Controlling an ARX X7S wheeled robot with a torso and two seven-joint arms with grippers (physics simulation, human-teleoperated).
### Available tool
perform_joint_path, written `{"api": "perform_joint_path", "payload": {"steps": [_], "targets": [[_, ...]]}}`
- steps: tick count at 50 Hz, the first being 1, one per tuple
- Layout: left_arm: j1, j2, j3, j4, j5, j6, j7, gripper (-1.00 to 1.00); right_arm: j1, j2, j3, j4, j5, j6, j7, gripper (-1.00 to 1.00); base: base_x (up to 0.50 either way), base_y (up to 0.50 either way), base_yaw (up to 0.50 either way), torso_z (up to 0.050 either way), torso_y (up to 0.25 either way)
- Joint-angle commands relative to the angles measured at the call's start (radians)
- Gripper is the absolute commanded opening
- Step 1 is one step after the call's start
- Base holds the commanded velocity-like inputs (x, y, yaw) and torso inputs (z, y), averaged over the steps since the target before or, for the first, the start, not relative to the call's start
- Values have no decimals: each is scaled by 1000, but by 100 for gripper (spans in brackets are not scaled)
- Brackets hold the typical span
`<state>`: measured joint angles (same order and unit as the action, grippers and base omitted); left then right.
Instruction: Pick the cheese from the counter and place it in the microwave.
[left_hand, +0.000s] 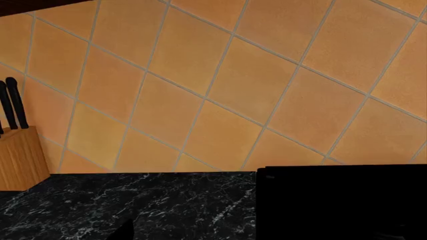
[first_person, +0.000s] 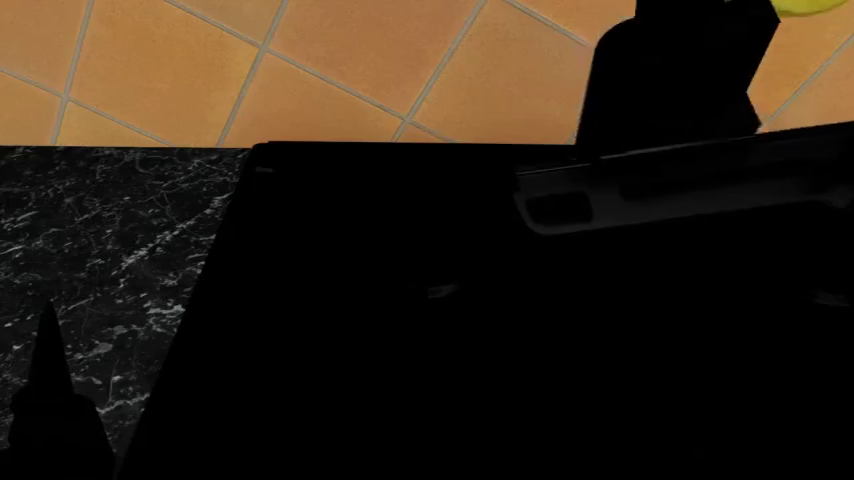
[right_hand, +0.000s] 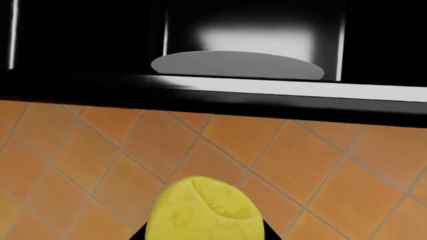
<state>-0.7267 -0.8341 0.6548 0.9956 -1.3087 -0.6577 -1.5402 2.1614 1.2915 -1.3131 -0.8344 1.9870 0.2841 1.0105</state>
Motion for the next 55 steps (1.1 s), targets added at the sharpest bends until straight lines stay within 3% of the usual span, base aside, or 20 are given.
{"api": "perform_joint_path", "payload": {"steps": [1, 55], "targets": [[8, 18, -29, -2, -26, 33, 56, 100, 54, -69, 76, 53, -8, 73, -32, -100, 0, 0, 0, 0, 0], [10, 32, -20, -10, -15, 18, 57, 100, 149, -338, 179, 567, -92, 308, -206, -100, 0, 0, 0, 0, 0]]}}
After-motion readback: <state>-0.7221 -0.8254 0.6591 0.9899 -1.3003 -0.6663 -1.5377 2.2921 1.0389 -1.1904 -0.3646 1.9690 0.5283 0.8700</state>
